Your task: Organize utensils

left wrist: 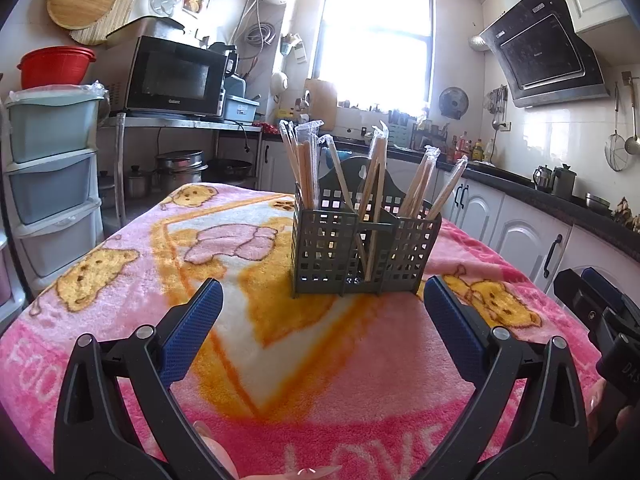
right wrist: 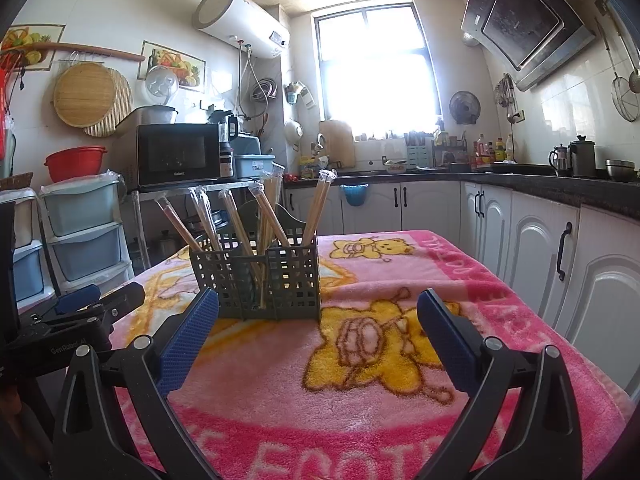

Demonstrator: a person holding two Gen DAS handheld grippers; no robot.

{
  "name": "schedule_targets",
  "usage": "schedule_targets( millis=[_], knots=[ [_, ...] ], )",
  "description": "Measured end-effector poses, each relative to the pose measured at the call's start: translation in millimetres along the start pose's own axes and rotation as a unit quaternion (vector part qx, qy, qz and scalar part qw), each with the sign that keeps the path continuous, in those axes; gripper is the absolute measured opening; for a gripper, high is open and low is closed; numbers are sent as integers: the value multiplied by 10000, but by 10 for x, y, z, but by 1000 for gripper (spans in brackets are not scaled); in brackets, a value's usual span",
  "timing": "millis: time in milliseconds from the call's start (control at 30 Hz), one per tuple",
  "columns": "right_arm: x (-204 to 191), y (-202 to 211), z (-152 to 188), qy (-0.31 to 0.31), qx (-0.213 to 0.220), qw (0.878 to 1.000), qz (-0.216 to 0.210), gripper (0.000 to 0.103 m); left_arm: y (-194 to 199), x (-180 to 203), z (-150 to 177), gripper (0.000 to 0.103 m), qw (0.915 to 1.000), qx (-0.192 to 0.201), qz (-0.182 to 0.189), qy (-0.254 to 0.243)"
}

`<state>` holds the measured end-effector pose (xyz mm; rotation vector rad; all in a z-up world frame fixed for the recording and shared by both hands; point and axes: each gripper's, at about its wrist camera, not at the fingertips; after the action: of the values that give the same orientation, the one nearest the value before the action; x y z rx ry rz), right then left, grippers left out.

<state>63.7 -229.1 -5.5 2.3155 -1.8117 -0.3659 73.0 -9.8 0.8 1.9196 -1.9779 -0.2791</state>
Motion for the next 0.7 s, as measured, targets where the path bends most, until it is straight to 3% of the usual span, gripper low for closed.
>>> schedule_targets(
  millis=[700],
  knots=[
    [-9,8,-18,-28,21,10000,-62,97,10,-1,1,93,10000,-3,21,11]
  ],
)
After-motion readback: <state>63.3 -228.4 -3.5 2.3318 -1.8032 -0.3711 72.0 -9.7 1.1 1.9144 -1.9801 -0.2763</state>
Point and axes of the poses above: each gripper's, at about its wrist camera, not at the fingertips, and y roughly against the way its jaws point, x to its right, z to its underside, and after that the axes turned 6 degrees about -x, right-handed
